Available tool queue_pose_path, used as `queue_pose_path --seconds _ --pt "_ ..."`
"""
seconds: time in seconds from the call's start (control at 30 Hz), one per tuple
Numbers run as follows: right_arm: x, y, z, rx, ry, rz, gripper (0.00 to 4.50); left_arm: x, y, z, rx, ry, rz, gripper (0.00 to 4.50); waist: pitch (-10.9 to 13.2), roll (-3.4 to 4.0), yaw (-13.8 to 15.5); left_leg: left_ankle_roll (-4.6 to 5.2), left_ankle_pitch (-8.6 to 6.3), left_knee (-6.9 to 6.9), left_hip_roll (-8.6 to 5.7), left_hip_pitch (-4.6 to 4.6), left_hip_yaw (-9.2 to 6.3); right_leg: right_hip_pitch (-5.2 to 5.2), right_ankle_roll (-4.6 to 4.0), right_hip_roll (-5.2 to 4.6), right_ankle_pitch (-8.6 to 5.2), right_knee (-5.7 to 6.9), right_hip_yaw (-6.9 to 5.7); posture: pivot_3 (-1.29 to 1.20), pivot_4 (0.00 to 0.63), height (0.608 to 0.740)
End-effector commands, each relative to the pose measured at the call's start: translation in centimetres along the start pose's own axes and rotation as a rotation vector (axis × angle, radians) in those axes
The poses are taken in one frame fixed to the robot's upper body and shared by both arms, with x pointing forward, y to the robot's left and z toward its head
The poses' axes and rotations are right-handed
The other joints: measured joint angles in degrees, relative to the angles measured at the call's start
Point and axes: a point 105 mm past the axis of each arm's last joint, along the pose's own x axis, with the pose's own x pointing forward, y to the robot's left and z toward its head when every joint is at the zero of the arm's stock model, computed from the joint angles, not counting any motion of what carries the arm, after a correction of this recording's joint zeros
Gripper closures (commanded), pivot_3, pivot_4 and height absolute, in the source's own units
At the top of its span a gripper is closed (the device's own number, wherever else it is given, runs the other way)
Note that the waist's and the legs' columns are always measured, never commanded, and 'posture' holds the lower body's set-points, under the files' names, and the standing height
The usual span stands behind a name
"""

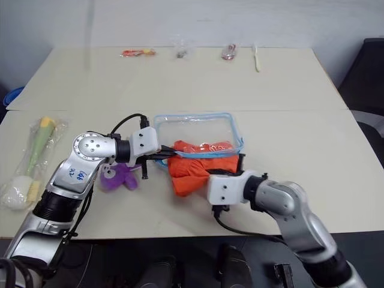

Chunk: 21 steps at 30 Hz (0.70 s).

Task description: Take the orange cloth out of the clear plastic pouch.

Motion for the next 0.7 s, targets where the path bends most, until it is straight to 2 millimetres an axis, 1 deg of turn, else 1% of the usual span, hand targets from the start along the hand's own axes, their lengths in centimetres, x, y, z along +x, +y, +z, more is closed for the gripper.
queue_pose_path --seconds 0.03,0.13,0.27,0.3,0.4,0.5,0.53,0.63,0.7 --pt "-1.8 0.0 2.3 -0.011 -0.060 0.011 4.48 0.3 0.4 0.6 0.032 -0.019 0.018 4.50 0.00 -0.01 0.13 0.00 0.00 0.04 0.00 0.00 0.00 0.01 0.01 0.01 0.00 0.01 0.00 0.00 0.150 0.740" --pt "-2.9 0.5 2.7 -0.013 -0.056 0.032 4.48 0.7 0.5 0.8 0.036 -0.032 0.013 4.50 0.00 -0.01 0.35 0.00 0.00 0.08 0.00 0.03 -0.03 0.06 0.01 0.00 0.01 0.02 -0.01 0.00 0.150 0.740" --pt "-4.6 0.0 3.3 0.019 -0.048 0.033 4.48 0.9 0.5 0.7 0.038 -0.034 -0.002 4.50 0.00 -0.02 0.36 0.02 -0.01 0.08 -0.02 0.05 -0.03 0.10 0.01 -0.02 0.01 0.02 -0.01 0.00 0.150 0.740" --pt "-5.1 -0.5 3.3 0.033 -0.043 0.016 4.48 0.9 0.5 0.6 0.032 -0.032 -0.008 4.50 0.00 -0.02 0.30 0.02 -0.01 0.09 -0.01 0.05 -0.04 0.11 0.01 -0.01 0.01 0.02 -0.02 0.00 0.150 0.740" --pt "-6.9 -2.3 3.3 0.054 -0.010 -0.039 4.50 0.8 0.5 0.6 -0.015 -0.044 -0.014 3.87 0.00 -0.01 0.29 0.02 -0.01 0.09 0.00 0.07 -0.06 0.14 0.01 0.01 0.01 0.01 -0.03 0.00 0.150 0.740" --pt "-8.6 -3.7 3.0 0.062 0.041 -0.071 4.50 0.2 0.2 0.9 -0.008 -0.053 -0.040 3.01 0.00 -0.02 0.41 0.03 -0.01 0.09 -0.01 0.08 -0.09 0.19 0.01 -0.01 0.01 0.00 -0.05 0.00 0.150 0.740" --pt "-9.0 -3.9 3.0 0.068 0.051 -0.076 4.50 0.1 0.1 0.9 -0.003 -0.053 -0.043 2.66 0.00 -0.02 0.40 0.04 -0.02 0.10 -0.01 0.08 -0.11 0.21 0.01 -0.02 0.01 -0.01 -0.06 0.00 0.150 0.740" --pt "-10.7 -5.2 2.7 0.105 0.082 -0.117 4.50 -0.8 -0.2 0.7 0.004 -0.048 -0.065 1.85 0.00 -0.02 0.32 0.04 -0.02 0.09 -0.01 0.09 -0.11 0.22 0.01 -0.02 0.01 -0.01 -0.06 0.00 0.150 0.740" --pt "-11.6 -6.3 2.3 0.124 0.100 -0.163 4.50 -1.7 -0.2 0.7 -0.031 -0.051 -0.074 1.23 0.00 -0.02 0.31 0.04 -0.02 0.09 0.01 0.10 -0.12 0.24 0.01 -0.01 0.01 -0.01 -0.06 0.00 0.150 0.740"
